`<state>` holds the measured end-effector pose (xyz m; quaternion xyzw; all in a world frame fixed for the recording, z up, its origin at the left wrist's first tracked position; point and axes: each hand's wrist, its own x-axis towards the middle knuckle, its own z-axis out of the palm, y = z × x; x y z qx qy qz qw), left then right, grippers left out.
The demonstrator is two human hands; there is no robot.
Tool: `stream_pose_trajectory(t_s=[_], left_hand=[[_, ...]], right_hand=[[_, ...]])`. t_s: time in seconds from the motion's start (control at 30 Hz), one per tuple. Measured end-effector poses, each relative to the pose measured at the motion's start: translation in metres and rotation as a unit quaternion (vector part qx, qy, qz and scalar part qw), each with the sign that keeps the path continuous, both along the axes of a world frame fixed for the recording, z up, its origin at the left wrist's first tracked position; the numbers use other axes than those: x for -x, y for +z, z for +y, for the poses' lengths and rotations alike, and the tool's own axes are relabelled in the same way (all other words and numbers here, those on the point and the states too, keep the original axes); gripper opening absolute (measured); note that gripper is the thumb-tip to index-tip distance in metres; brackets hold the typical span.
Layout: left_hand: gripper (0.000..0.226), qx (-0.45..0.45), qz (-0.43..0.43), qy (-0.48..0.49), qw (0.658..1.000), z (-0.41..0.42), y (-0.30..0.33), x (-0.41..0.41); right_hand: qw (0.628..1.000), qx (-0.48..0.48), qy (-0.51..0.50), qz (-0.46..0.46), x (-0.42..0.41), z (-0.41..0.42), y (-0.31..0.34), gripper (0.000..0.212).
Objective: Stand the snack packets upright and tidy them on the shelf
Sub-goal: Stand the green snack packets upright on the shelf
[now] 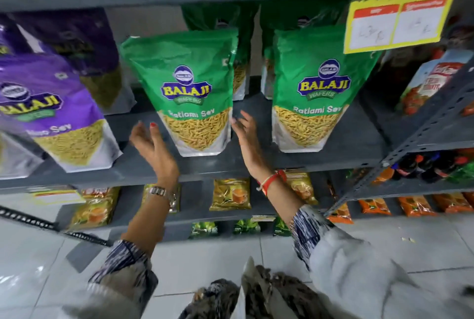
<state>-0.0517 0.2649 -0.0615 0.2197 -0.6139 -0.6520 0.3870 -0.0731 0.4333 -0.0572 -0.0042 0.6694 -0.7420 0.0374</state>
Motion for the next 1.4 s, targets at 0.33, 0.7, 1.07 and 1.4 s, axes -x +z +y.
stream_pose_trajectory(t_s=[0.33,0.7,1.07,1.4], left_hand=[[0.019,-0.078,-0.085,-0.384,0.916,-0.034,-0.006,0.024],[0.039,-0.065,-0.119,-0.451,0.882,-0.011,0.004,0.013],[0.038,-0.075,-0.122,-0.442,0.886,0.016,0.015,0.015],[0.040,-0.065,-0.111,-0.418,0.899,0.026,0.015,0.022]], right_hand=[[0.997,0.032,-0.046,-0.050,0.001,-0.042,-0.010,0.045],[0.988,0.058,-0.131,-0.048,-0.017,-0.021,-0.001,0.043],[0.992,0.068,-0.098,-0.048,-0.007,0.009,0.000,0.031],[0.992,0.075,-0.070,-0.075,0.007,0.019,-0.006,0.051]])
